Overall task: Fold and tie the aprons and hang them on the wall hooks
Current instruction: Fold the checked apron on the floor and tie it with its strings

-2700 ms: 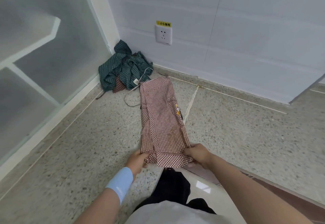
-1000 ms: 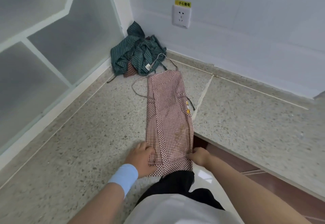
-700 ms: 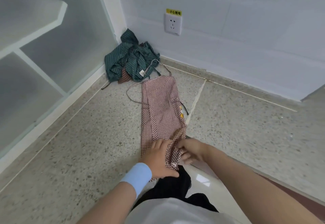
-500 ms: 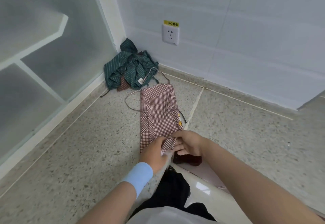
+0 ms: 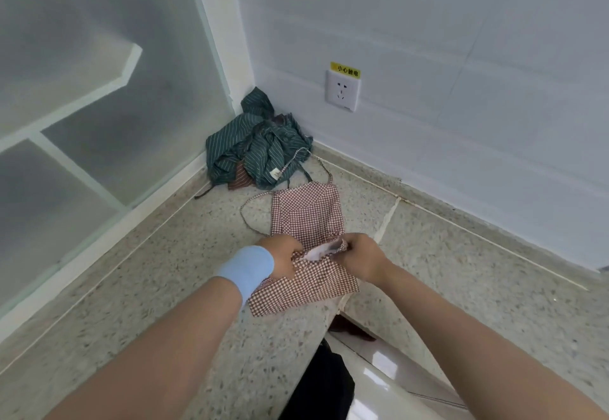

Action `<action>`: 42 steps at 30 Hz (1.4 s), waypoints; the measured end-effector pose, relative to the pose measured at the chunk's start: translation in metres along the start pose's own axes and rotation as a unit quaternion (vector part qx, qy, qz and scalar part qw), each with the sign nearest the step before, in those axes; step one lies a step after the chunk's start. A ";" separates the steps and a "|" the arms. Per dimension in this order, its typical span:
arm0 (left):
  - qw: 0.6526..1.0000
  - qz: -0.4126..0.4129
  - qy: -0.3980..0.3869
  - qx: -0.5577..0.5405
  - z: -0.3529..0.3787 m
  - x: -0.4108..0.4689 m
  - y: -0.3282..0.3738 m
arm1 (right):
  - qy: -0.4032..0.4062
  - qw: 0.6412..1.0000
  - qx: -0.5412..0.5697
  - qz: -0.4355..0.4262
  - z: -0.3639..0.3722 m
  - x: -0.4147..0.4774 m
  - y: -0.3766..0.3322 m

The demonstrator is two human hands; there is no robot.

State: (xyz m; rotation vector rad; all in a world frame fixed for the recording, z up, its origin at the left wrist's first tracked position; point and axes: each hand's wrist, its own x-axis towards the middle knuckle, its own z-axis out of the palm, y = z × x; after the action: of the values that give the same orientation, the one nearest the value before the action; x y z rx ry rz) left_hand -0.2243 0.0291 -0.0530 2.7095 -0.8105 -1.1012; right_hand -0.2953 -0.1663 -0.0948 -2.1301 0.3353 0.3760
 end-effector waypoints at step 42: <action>0.992 0.023 0.113 0.043 0.099 0.074 -0.043 | -0.051 0.857 -0.459 -0.229 0.016 0.074 0.073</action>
State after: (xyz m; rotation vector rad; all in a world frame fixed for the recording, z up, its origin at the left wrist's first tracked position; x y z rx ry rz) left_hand -0.2279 0.0372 -0.1833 2.8018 -0.8943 -0.7494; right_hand -0.2567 -0.1994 -0.1868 -2.9918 -0.5353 0.4069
